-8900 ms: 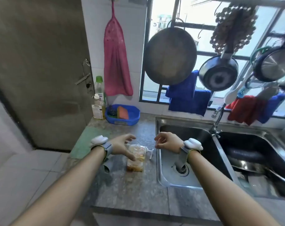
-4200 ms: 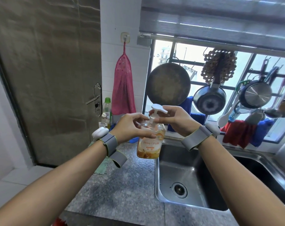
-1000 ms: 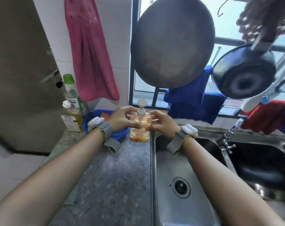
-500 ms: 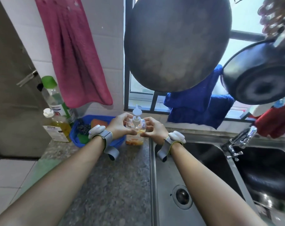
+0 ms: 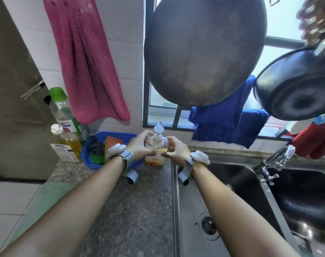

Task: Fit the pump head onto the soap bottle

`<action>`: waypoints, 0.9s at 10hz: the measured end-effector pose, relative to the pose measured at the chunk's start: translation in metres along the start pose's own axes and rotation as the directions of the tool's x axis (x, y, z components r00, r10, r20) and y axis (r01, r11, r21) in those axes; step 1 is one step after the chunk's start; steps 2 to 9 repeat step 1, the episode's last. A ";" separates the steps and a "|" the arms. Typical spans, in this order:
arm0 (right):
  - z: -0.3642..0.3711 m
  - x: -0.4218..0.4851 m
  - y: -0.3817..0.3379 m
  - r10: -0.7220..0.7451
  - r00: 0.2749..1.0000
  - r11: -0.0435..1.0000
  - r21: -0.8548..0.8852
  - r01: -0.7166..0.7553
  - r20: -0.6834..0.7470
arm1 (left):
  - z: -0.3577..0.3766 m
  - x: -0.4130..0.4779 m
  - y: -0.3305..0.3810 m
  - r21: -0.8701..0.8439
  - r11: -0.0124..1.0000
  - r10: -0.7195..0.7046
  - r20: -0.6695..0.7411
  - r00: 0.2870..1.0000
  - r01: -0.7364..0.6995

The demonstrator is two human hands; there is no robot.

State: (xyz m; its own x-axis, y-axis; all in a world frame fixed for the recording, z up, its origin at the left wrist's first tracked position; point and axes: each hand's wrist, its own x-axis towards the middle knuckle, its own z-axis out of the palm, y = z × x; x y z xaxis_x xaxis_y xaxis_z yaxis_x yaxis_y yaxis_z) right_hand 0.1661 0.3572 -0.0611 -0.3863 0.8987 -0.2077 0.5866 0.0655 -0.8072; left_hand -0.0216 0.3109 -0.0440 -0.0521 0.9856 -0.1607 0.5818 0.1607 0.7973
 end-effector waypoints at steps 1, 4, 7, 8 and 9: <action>0.003 -0.008 -0.004 0.034 0.999 0.999 -0.013 -0.034 0.032 | 0.000 -0.010 0.009 0.040 0.999 0.021 -0.025 0.999 -0.020; 0.003 -0.008 -0.004 0.034 0.999 0.999 -0.013 -0.034 0.032 | 0.000 -0.010 0.009 0.040 0.999 0.021 -0.025 0.999 -0.020; 0.003 -0.008 -0.004 0.034 0.999 0.999 -0.013 -0.034 0.032 | 0.000 -0.010 0.009 0.040 0.999 0.021 -0.025 0.999 -0.020; 0.003 -0.008 -0.004 0.034 0.999 0.999 -0.013 -0.034 0.032 | 0.000 -0.010 0.009 0.040 0.999 0.021 -0.025 0.999 -0.020; 0.003 -0.008 -0.004 0.034 0.999 0.999 -0.013 -0.034 0.032 | 0.000 -0.010 0.009 0.040 0.999 0.021 -0.025 0.999 -0.020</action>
